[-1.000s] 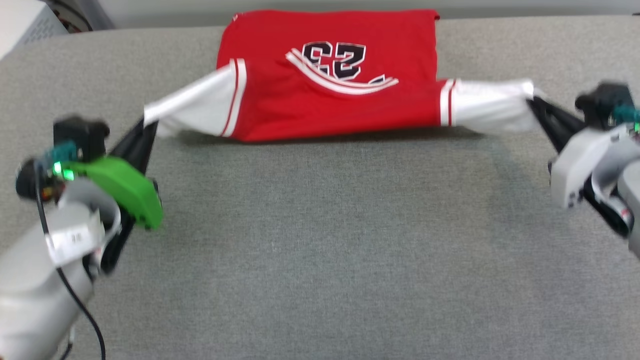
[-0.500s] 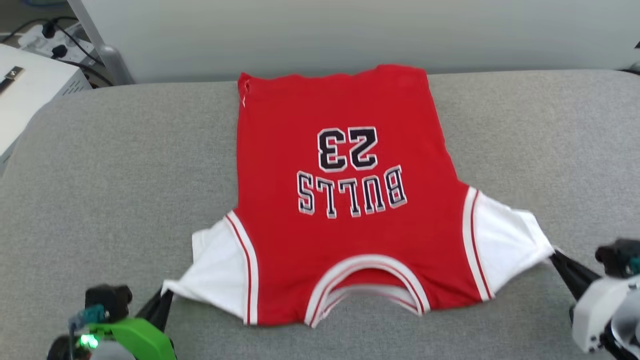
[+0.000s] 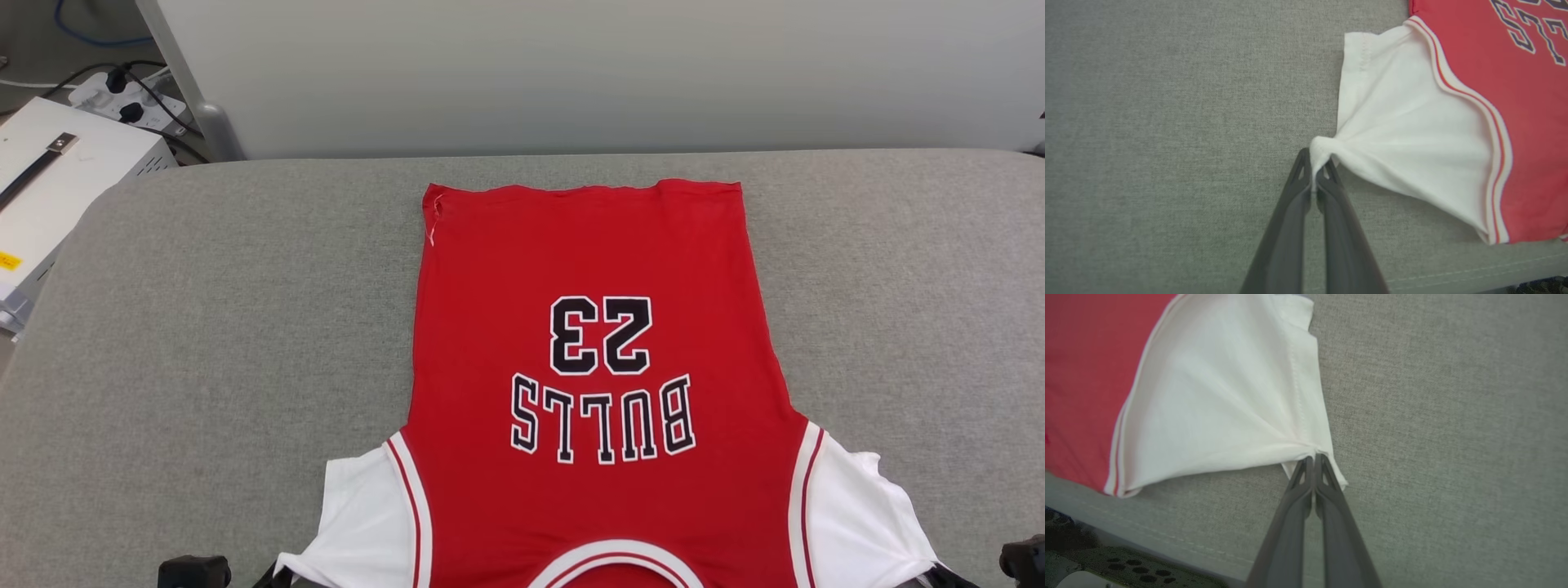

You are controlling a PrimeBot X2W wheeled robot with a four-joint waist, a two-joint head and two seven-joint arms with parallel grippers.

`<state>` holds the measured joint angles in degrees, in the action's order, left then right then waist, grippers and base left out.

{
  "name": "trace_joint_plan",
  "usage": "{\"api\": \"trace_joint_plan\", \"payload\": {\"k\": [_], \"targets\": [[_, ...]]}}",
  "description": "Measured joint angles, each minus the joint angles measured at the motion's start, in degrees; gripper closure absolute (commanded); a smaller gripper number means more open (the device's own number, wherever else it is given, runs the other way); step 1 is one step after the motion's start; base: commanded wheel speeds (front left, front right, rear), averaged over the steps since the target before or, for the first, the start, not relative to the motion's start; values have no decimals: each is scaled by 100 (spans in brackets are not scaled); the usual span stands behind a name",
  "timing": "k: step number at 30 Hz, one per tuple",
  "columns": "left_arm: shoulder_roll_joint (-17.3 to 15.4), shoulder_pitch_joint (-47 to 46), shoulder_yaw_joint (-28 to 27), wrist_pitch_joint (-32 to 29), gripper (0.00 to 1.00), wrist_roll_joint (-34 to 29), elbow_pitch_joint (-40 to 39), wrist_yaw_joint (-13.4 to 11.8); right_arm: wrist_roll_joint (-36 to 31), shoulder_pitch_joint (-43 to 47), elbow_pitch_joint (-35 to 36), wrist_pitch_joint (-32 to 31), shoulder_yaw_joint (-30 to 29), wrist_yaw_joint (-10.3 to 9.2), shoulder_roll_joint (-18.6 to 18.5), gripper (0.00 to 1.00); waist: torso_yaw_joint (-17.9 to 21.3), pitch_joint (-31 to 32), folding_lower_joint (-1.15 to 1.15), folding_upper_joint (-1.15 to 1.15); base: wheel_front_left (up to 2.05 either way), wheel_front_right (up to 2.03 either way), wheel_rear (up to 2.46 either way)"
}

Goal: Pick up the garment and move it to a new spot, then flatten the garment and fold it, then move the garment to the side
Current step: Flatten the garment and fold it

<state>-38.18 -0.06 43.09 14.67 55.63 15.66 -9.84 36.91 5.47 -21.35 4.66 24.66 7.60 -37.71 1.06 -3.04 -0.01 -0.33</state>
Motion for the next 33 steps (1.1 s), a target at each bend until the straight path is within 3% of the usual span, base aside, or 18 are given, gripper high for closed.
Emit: {"api": "trace_joint_plan", "payload": {"k": [1,3,4,5,6,14,22,26,33], "targets": [[14,-1,-22,0,100,-34,-13,0,-96,43,69,-97,-103,0,15,100,-8,-8,0,0,0,0,0],[23,-2,-48,0,100,-92,-41,1,-236,69,205,-269,-288,-1,86,71,-23,-25,0,0,0,0,0],[34,-3,-69,0,100,-120,-58,1,-265,82,315,-385,-379,-1,145,61,-30,-37,0,0,0,0,0],[44,-7,-90,0,100,-143,-81,2,-305,92,408,-498,-468,-1,201,7,-35,-52,0,0,0,0,0],[59,-10,-122,0,100,-178,-101,1,-346,98,499,-555,-558,-1,240,0,-40,-67,0,0,0,0,0],[258,-161,-287,-1,100,-528,-479,-115,-657,-63,1622,-1074,-1608,-4,120,0,-136,-274,0,0,0,0,0],[264,-647,-386,0,100,-1100,-1016,-200,-600,-2050,2470,-1804,-2477,-5,-383,0,-335,-736,0,0,0,0,0],[335,-904,-392,-1,100,-1258,-1235,-200,-392,-3282,2381,-2424,-2354,-5,-571,0,-508,-1037,0,0,0,0,0],[505,-1205,-398,-1,100,-1605,-1529,-201,-297,-5297,1544,-3907,-1532,-5,-704,0,-844,-1620,1,0,0,0,0]]}}
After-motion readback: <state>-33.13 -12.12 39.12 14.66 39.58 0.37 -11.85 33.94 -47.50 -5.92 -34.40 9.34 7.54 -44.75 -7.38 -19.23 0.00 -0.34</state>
